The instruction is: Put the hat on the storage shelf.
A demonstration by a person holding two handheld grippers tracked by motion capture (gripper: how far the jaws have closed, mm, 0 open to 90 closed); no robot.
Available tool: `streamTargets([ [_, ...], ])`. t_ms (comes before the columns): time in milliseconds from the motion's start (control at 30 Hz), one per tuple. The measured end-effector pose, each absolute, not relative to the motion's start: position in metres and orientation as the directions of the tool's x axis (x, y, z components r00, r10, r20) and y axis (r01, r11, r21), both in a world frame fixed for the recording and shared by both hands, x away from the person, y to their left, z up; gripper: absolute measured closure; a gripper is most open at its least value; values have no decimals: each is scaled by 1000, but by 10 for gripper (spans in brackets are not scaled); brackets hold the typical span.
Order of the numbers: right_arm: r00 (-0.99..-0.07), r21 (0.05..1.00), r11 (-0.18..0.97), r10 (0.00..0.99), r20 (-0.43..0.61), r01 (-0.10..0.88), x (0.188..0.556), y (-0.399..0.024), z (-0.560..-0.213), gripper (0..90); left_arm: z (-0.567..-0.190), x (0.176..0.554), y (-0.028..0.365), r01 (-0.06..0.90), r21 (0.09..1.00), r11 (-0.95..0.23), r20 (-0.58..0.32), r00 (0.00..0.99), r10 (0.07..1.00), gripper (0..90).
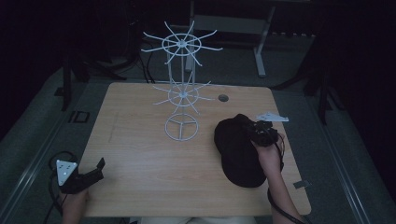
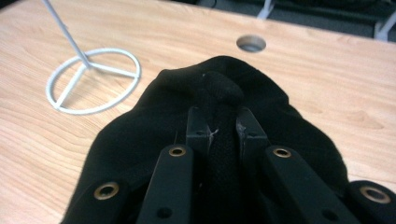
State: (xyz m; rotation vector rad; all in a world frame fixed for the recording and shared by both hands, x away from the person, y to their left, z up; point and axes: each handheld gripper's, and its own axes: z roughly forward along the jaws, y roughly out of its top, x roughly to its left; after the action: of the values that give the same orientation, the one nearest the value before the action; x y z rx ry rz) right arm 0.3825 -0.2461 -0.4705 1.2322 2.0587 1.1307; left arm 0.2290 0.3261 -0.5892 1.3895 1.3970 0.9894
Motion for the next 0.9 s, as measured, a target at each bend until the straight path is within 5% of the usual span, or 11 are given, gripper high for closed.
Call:
streamTargets([
  [900,-541,983,131,840,-42,127,293,-267,-352,802,-589,229,326,278,960,44,-57,40,998,15],
])
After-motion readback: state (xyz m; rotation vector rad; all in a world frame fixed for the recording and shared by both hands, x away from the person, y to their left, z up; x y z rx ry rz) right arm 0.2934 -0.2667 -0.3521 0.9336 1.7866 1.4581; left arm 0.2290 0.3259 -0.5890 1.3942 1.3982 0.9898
